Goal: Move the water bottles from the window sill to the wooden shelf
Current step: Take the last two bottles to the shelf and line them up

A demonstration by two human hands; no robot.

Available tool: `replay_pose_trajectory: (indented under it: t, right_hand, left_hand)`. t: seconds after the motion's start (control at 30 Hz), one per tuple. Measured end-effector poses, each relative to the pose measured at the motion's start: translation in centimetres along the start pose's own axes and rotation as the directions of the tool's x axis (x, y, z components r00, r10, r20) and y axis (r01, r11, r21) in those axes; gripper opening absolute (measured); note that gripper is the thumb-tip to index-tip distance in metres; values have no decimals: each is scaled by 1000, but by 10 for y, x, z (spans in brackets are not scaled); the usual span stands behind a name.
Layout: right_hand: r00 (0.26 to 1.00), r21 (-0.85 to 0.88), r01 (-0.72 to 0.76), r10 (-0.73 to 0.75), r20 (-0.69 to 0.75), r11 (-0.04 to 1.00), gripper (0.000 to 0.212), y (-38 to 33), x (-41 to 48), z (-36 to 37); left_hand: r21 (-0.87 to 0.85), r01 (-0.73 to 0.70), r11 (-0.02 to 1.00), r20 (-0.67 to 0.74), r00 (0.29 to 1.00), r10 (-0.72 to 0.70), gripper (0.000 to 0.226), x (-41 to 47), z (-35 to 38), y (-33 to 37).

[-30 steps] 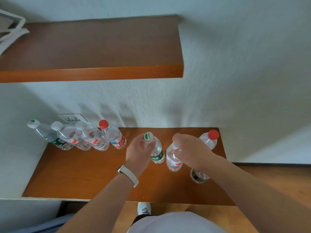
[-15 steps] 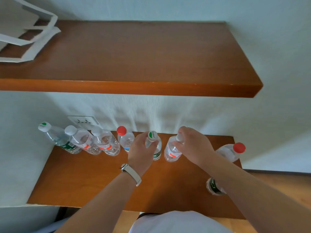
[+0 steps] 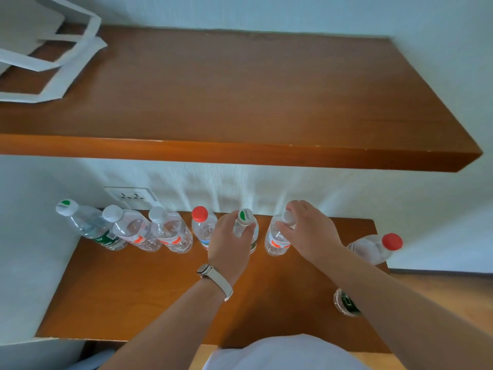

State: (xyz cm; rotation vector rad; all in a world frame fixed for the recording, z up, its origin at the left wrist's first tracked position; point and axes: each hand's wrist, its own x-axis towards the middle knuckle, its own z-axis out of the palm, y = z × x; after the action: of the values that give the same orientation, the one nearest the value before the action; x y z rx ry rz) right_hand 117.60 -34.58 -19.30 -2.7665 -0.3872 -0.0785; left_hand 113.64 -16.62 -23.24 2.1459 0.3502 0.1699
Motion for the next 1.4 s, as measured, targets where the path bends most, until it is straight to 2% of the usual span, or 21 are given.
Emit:
replay_pose_trajectory:
  t: [0.43, 0.7, 0.87, 1.03, 1.17, 1.3, 1.4]
  right_hand:
    - [998, 37, 25, -22, -58, 999, 25, -1, -8, 5]
    - [997, 92, -35, 41, -61, 995, 28, 7, -10, 9]
    - [999, 80, -34, 37, -31, 996, 32, 8, -11, 10]
    - [1000, 95, -15, 14, 13, 995, 43, 11, -19, 7]
    - [999, 108, -5, 1, 36, 994, 59, 20, -27, -10]
    - [999, 76, -11, 15, -47, 997, 56, 42, -47, -43]
    - [997, 30, -39, 41, -62, 999, 58, 68, -69, -65]
  left_hand:
    - [63, -16, 998, 46, 999, 13, 39, 4, -2, 1]
    - [2, 11, 1000, 56, 998, -11, 39, -2, -4, 2]
    - [27, -32, 999, -7, 999, 32, 37, -13, -16, 4]
    - [156, -193, 969, -9, 980, 197, 31, -27, -30, 16]
    - [229, -351, 908, 71, 936, 344, 32, -40, -26, 31]
    - [252, -508, 824, 196, 860, 470, 40, -57, -6, 56]
    - [282, -631, 723, 285, 774, 565, 45, -72, 19, 72]
